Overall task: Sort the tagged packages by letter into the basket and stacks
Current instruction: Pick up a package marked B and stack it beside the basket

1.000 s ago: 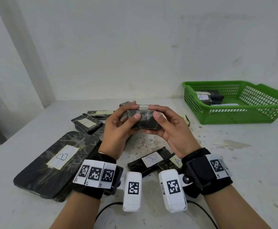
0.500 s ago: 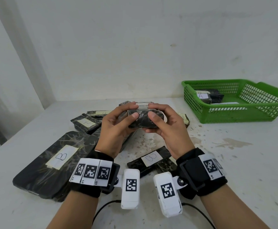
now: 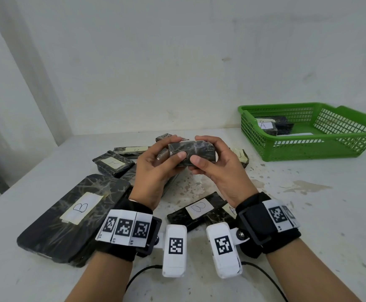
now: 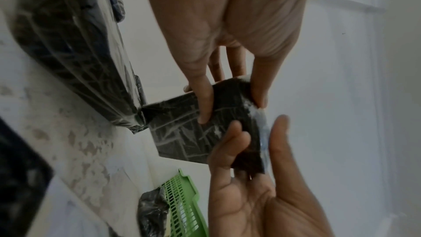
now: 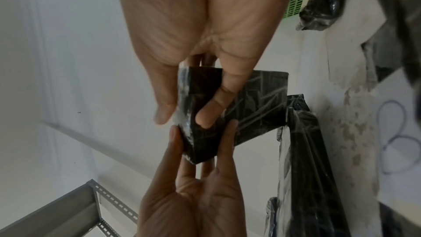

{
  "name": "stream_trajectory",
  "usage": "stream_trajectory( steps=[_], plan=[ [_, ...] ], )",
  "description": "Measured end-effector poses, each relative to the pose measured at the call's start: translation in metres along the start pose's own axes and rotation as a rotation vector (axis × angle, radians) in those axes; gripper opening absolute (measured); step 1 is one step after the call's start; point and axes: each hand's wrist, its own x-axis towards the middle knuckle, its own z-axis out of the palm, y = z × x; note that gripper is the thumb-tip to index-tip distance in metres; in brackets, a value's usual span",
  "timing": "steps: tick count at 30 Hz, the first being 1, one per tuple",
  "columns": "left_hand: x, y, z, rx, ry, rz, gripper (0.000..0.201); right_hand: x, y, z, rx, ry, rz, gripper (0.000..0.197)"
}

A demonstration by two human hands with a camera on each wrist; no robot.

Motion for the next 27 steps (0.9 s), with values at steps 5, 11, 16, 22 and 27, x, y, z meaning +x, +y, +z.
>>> stream_trajectory(
  steps=[5,11,16,22,27],
  plan=[
    [0.001,0.002,-0.002,-0.029,-0.014,0.003,0.033,0.000,0.000,0.000,-0.025,0.011,-0.036,0.042],
    [0.004,-0.005,-0.005,0.032,-0.005,-0.003,0.029,0.001,-0.001,0.000,-0.032,0.069,-0.019,0.036],
    [0.004,-0.007,-0.006,0.006,-0.031,-0.005,0.033,0.001,-0.001,0.000,-0.104,0.122,-0.039,0.034],
    [0.004,-0.008,-0.007,0.004,-0.083,0.005,0.035,0.000,-0.002,0.003,-0.186,0.171,0.014,0.049],
    [0.002,-0.006,-0.003,0.105,0.023,0.043,0.015,0.004,0.004,-0.001,-0.031,0.219,0.167,0.073]
  ],
)
